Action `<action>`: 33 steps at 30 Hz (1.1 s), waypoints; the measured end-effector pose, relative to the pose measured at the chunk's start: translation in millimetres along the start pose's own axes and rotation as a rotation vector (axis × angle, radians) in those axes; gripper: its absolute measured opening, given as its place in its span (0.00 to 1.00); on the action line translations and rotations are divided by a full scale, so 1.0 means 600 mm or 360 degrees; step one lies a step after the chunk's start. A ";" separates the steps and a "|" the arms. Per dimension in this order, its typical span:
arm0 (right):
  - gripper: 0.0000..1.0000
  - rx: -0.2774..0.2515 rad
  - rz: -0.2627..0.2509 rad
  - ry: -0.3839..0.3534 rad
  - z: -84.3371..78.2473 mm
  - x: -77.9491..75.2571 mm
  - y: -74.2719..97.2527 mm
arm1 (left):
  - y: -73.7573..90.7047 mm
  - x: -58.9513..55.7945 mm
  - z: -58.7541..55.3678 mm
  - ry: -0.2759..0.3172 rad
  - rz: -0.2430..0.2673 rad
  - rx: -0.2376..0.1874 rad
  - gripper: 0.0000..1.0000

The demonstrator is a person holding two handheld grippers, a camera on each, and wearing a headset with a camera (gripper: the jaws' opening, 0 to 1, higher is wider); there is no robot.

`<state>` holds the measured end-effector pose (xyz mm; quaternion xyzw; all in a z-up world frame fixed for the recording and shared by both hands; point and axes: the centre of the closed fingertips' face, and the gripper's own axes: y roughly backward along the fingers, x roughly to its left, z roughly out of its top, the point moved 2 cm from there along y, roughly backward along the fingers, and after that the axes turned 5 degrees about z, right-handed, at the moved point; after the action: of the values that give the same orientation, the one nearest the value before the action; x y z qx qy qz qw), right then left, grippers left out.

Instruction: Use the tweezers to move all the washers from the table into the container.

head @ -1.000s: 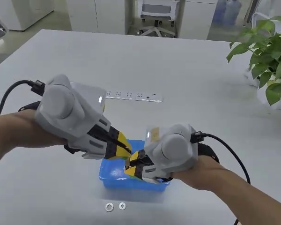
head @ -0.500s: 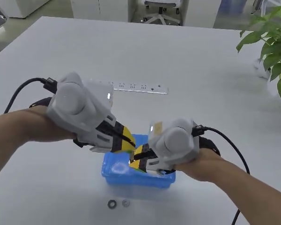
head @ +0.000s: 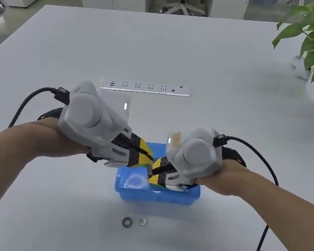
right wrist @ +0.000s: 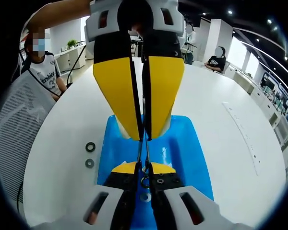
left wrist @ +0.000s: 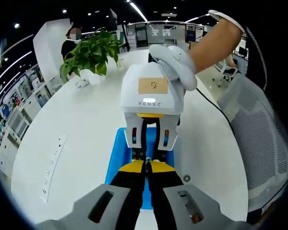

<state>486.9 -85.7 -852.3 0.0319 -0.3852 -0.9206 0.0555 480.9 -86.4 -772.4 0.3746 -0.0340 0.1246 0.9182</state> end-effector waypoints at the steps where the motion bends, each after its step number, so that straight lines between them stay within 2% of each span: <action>1: 0.10 0.0002 0.0000 0.0004 0.000 0.000 0.000 | 0.000 0.000 0.000 -0.0004 0.0000 0.0002 0.06; 12: 0.12 0.0020 -0.0018 0.0036 0.004 0.001 0.001 | 0.004 -0.004 0.003 -0.0015 -0.0004 0.0004 0.06; 33: 0.12 -0.0022 -0.0098 0.0081 0.038 0.003 0.040 | 0.041 -0.009 0.039 -0.0061 0.0029 -0.0027 0.06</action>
<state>484.6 -86.6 -818.9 0.0667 -0.3760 -0.9235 0.0372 470.0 -86.7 -739.9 0.3689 -0.0561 0.1254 0.9193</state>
